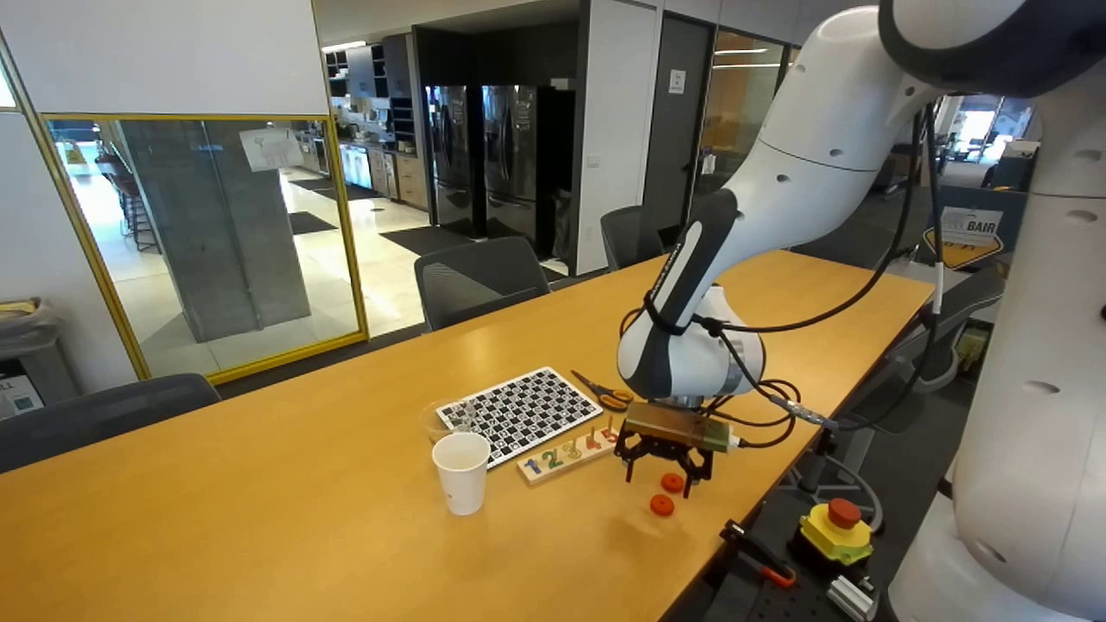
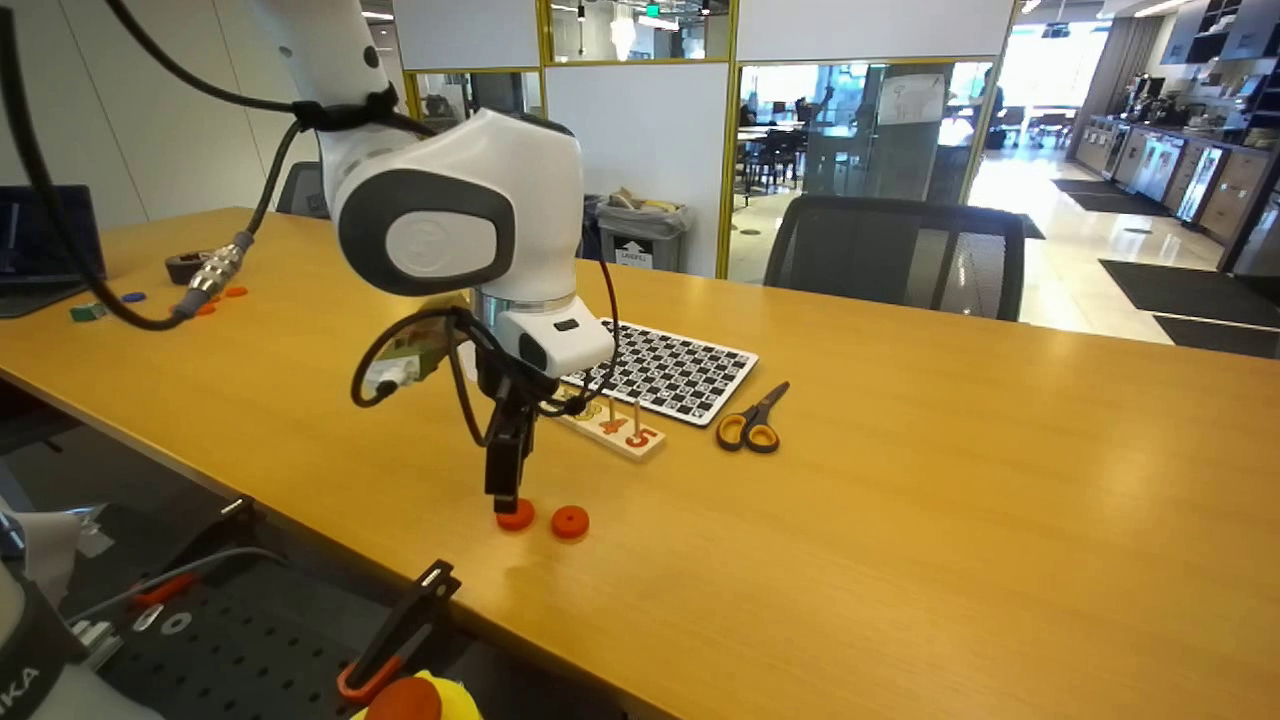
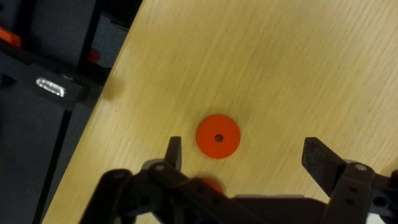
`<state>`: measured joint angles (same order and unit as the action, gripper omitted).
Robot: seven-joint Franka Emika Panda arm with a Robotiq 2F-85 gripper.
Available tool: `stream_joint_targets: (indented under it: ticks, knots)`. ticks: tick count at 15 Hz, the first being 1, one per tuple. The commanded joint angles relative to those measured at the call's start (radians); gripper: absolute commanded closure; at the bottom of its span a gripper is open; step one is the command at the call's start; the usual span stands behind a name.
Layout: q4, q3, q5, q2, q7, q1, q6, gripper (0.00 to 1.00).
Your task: Put the round yellow blocks in the white cup then put the round orange blocks in the clear cup respectively one at a time
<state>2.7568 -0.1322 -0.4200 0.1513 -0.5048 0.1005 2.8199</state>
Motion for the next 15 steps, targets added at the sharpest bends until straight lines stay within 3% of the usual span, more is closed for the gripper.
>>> stream_joint_targets:
  ticks: [1,15]
  knots:
    - [0.0,0.04,-0.103,0.039,0.092,0.017,0.033,0.0]
    - [0.0,0.05,-0.124,0.154,0.091,-0.027,0.206,0.0]
